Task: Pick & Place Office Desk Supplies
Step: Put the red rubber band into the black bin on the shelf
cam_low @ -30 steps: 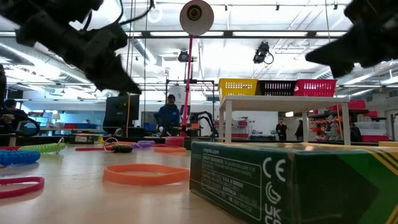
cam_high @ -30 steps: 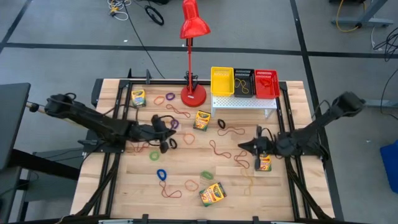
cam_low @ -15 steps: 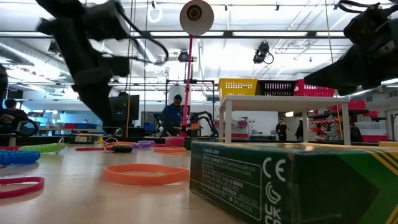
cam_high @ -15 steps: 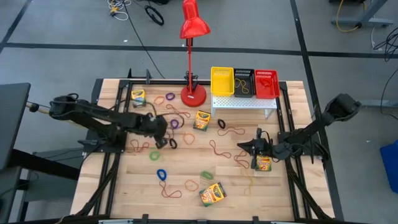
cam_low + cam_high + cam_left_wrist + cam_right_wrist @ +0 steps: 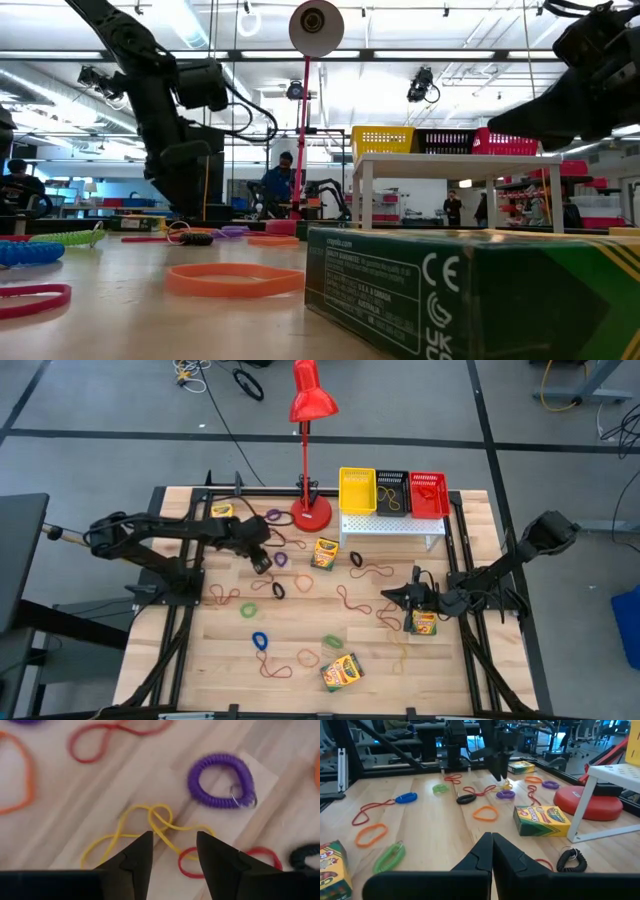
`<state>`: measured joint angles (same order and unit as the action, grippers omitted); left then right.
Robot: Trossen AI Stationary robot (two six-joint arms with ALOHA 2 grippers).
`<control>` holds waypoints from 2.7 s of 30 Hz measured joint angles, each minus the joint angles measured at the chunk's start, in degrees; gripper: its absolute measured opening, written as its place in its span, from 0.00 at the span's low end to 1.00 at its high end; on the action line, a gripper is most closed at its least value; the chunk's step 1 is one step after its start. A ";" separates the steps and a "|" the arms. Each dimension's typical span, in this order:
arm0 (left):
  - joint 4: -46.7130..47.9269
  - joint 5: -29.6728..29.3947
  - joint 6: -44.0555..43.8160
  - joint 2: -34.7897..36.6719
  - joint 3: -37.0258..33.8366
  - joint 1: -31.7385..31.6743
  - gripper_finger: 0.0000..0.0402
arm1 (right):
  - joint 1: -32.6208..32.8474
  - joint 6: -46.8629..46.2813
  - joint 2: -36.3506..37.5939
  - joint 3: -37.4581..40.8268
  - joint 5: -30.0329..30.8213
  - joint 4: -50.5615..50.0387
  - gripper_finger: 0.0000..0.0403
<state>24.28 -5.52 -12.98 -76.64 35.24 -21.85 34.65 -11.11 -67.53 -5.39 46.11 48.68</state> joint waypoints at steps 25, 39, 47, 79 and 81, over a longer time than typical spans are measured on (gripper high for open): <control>5.13 1.79 5.06 -3.02 -0.04 4.65 0.02 | 0.00 0.02 0.00 0.00 0.03 0.23 0.02; 12.32 -11.41 3.09 2.38 4.92 18.92 0.02 | 0.00 -0.02 0.00 0.00 0.06 -0.91 0.02; 21.85 -18.48 3.68 2.44 12.23 24.13 0.02 | 0.00 -2.05 0.00 0.00 0.17 -0.91 0.02; -27.95 -13.44 8.20 -8.99 16.28 34.36 0.01 | -2.18 -10.61 0.00 0.00 -5.95 -1.33 0.18; -33.10 -12.64 8.57 -12.55 16.28 33.79 0.01 | -2.16 -10.77 0.00 0.00 -6.58 -1.37 0.24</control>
<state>-8.82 -18.16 -4.40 -89.19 51.53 11.94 32.49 -21.89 -67.53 -5.39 39.53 47.31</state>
